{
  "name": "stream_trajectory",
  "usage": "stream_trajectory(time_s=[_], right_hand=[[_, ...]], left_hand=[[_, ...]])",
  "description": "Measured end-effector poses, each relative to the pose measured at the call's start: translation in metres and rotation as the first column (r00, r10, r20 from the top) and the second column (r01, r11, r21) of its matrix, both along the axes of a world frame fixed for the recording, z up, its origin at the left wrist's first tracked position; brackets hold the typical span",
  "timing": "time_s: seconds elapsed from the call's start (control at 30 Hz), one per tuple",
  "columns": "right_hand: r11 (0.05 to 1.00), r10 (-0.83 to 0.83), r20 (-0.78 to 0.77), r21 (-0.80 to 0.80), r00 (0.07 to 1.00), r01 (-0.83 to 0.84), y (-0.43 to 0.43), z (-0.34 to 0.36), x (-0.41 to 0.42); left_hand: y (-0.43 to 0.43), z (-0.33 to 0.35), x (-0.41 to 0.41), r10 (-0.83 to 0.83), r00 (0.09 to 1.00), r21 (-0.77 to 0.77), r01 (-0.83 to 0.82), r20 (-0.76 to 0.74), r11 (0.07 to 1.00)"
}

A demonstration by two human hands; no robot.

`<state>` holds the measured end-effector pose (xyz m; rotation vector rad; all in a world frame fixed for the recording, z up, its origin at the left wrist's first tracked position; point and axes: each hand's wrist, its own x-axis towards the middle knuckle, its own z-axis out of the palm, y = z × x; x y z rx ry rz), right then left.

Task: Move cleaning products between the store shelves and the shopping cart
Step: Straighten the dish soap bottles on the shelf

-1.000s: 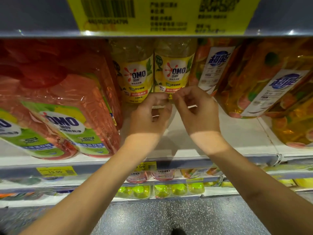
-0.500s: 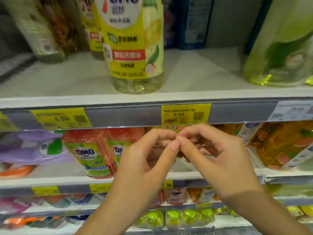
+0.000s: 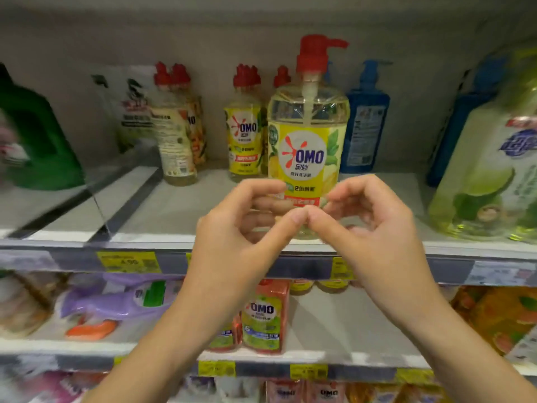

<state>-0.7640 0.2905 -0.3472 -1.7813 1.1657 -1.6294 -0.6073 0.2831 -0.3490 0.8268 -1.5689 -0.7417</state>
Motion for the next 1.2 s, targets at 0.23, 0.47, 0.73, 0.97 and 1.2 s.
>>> stream_trajectory(time_s=[0.23, 0.47, 0.73, 0.97, 1.2], right_hand=[[0.967, -0.093, -0.080, 0.231, 0.992, 0.109, -0.069, -0.003, -0.018], [0.936, 0.146, 0.011, 0.323, 0.989, -0.142, -0.089, -0.006, -0.027], [0.957, 0.154, 0.140, 0.225, 0.978, -0.183, -0.098, -0.010, -0.026], [0.962, 0.203, 0.115, 0.159, 0.972, -0.220, -0.091, 0.003, -0.022], [0.958, 0.268, 0.054, 0.087, 0.962, -0.272, -0.077, 0.002, -0.007]], left_hand=[[-0.077, -0.009, 0.004, 0.063, 0.998, 0.162, -0.067, 0.032, 0.985], [-0.108, -0.010, -0.009, -0.124, 0.991, 0.300, 0.102, 0.054, 0.948], [-0.110, -0.004, -0.011, -0.097, 0.994, 0.247, 0.081, 0.052, 0.966], [-0.094, 0.007, -0.004, -0.060, 0.998, 0.131, 0.055, 0.036, 0.990], [-0.067, 0.002, 0.013, 0.000, 1.000, 0.069, 0.002, -0.019, 0.998]])
